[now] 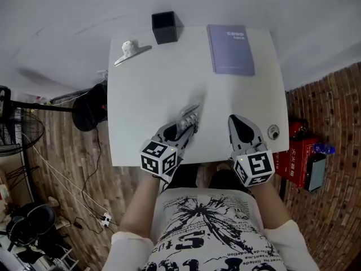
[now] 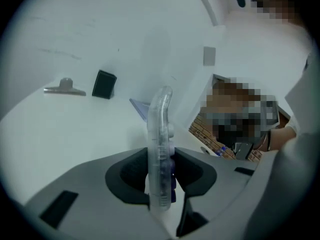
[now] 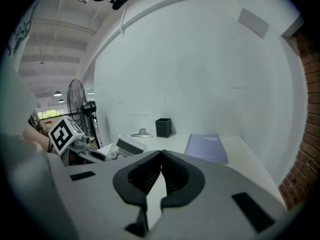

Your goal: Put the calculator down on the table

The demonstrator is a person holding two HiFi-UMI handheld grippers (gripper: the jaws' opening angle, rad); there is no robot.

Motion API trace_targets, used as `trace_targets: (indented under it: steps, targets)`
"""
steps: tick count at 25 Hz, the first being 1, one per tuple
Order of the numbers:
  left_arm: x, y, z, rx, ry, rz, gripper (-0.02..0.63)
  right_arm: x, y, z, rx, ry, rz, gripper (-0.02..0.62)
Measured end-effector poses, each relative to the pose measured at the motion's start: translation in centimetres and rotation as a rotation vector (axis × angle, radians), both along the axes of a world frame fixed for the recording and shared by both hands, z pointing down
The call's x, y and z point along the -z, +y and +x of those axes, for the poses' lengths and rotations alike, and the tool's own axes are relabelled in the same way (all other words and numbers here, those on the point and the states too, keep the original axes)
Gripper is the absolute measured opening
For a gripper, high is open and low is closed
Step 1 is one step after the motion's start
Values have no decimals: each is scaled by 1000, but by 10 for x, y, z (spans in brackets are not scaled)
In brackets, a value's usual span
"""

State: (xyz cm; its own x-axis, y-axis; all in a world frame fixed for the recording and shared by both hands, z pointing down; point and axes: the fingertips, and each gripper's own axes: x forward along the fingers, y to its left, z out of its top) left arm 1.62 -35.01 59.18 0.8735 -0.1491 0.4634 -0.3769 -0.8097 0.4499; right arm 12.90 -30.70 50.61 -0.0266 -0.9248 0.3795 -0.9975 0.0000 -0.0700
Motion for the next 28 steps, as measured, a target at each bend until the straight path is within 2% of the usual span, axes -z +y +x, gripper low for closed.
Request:
trace_targets:
  steps: [4, 10, 14, 18, 21, 28]
  targets:
    - [-18, -2, 3, 6, 16, -111, 144, -9, -2, 0, -11, -1, -20, 15]
    - [-30, -12, 3, 79, 49, -303, 147, -20, 1, 2, -17, -12, -42, 15]
    - [-40, -20, 0, 131, 34, -402, 158, -21, -1, 1, -19, -13, -46, 14]
    - [-50, -34, -8, 194, -11, -451, 189, -20, -5, -4, -13, -10, -42, 14]
    - [-53, -36, -10, 196, -19, -478, 195, -19, -7, -5, -14, -9, -42, 15]
    - [-56, -40, -12, 176, -100, -410, 230, -20, -8, -7, -17, -11, -49, 15]
